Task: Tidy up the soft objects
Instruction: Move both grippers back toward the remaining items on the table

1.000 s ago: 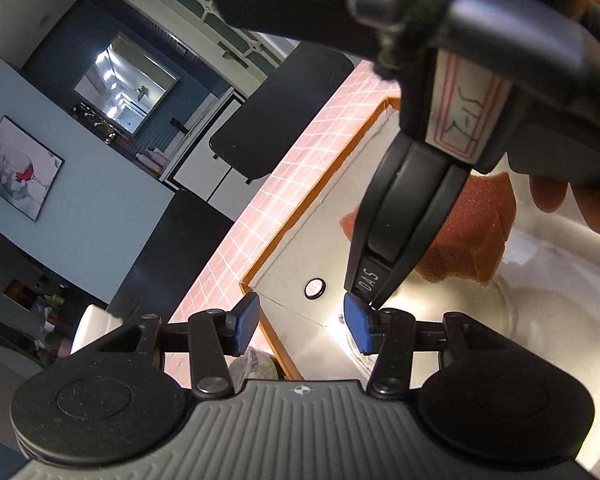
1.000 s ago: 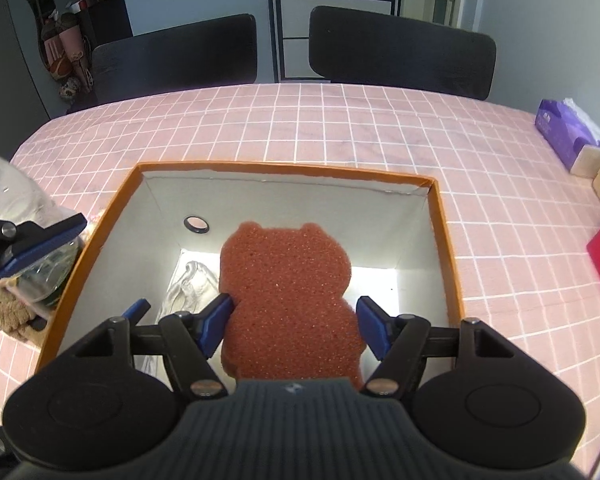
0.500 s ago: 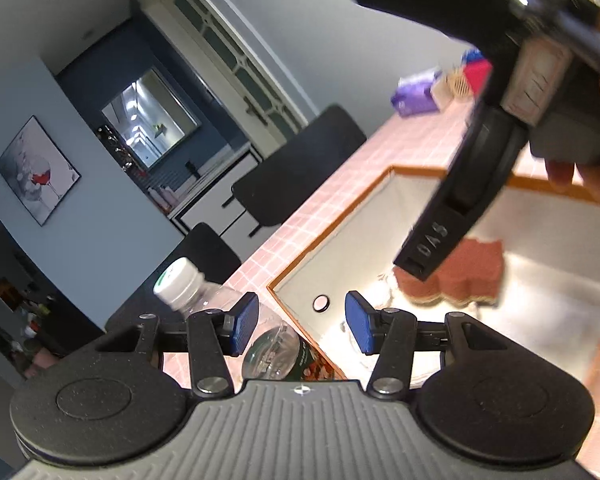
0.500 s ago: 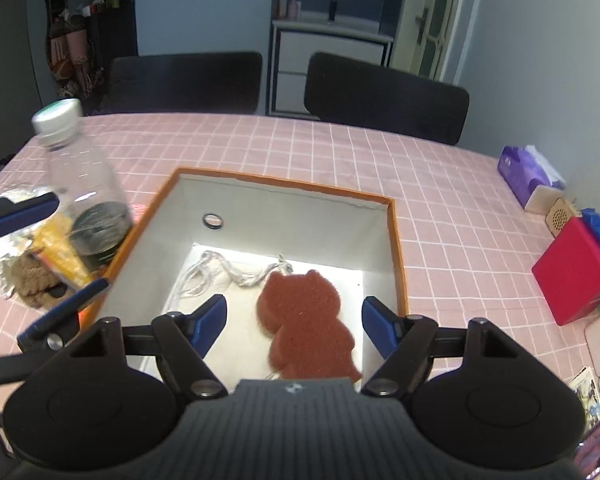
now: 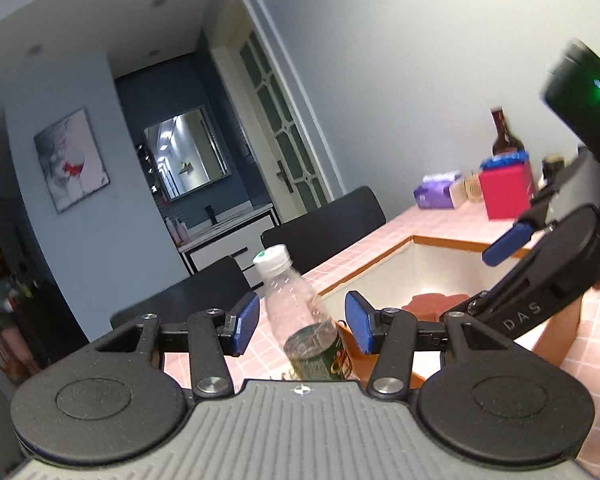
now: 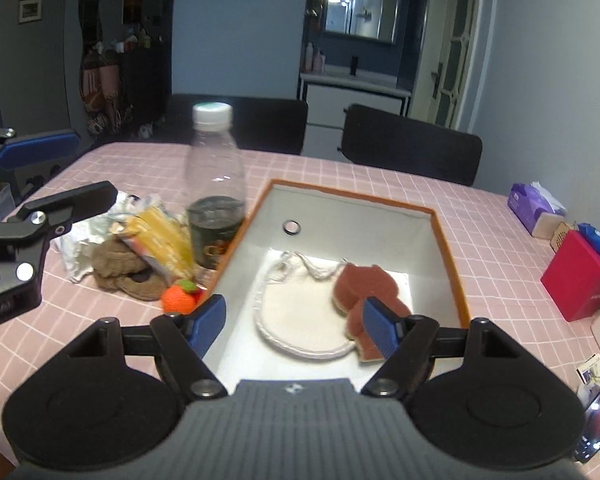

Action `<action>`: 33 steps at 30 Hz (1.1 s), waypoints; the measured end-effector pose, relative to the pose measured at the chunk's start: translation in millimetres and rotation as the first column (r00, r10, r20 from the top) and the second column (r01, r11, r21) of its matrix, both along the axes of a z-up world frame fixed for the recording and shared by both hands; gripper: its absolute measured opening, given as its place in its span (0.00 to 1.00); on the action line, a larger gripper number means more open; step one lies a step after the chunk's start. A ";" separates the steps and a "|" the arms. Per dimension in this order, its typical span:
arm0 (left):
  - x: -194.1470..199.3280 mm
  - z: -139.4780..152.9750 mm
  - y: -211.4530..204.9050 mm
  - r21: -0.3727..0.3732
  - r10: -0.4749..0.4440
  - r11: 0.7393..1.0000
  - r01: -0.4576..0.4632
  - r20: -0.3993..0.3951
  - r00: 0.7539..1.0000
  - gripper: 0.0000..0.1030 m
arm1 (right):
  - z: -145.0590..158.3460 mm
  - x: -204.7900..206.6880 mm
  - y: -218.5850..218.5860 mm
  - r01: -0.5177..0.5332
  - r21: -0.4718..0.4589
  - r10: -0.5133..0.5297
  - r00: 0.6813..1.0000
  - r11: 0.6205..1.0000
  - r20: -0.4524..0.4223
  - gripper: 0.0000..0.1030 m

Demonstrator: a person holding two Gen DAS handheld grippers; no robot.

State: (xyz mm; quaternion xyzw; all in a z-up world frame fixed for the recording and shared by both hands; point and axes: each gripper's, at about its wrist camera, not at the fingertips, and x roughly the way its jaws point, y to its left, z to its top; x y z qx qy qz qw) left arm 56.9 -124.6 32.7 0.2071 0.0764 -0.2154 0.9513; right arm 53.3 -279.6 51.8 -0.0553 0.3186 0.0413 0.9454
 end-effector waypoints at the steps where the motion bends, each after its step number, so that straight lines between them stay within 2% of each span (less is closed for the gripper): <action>1: -0.3 -1.5 6.4 -0.024 0.004 1.000 -0.005 -0.011 1.000 0.57 | -0.2 -5.8 5.9 -0.007 0.003 0.007 1.000 1.000 0.017 0.72; 4: -5.8 -4.2 28.6 -0.083 0.033 0.996 -0.035 -0.027 0.999 0.57 | -3.8 -18.9 22.6 -0.019 0.003 0.018 0.998 1.000 0.067 0.72; 7: -9.1 -11.3 44.9 -0.109 0.072 0.991 -0.076 -0.045 0.996 0.57 | -11.3 -31.3 41.9 -0.027 0.003 0.027 0.993 1.000 0.117 0.72; 10: -13.9 -18.7 62.6 -0.137 0.102 0.984 -0.110 -0.066 0.993 0.57 | -21.8 -39.8 59.8 -0.032 0.042 0.025 0.987 0.999 0.158 0.72; 13: -15.8 -27.5 76.9 -0.145 0.136 0.979 -0.145 -0.071 0.988 0.57 | -33.6 -42.9 79.6 -0.053 0.063 0.041 0.982 0.997 0.183 0.72; 17: -14.0 -44.0 95.7 -0.144 0.191 0.968 -0.207 -0.117 0.975 0.57 | -48.3 -42.7 105.8 -0.074 0.050 0.060 0.972 0.996 0.227 0.72; 21: -6.8 -54.2 117.4 -0.169 0.231 0.950 -0.263 -0.189 0.955 0.57 | -63.4 -33.8 127.8 -0.083 0.057 0.068 0.972 0.995 0.226 0.72; 26: 6.9 -64.0 134.4 -0.158 0.270 0.934 -0.319 -0.270 0.924 0.57 | -81.9 -13.0 150.0 -0.076 -0.011 0.076 0.975 0.997 0.209 0.72; 33: 21.7 -76.3 145.0 -0.142 0.268 0.932 -0.333 -0.349 0.898 0.57 | -99.2 19.5 168.0 -0.079 -0.073 0.090 0.981 0.994 0.172 0.72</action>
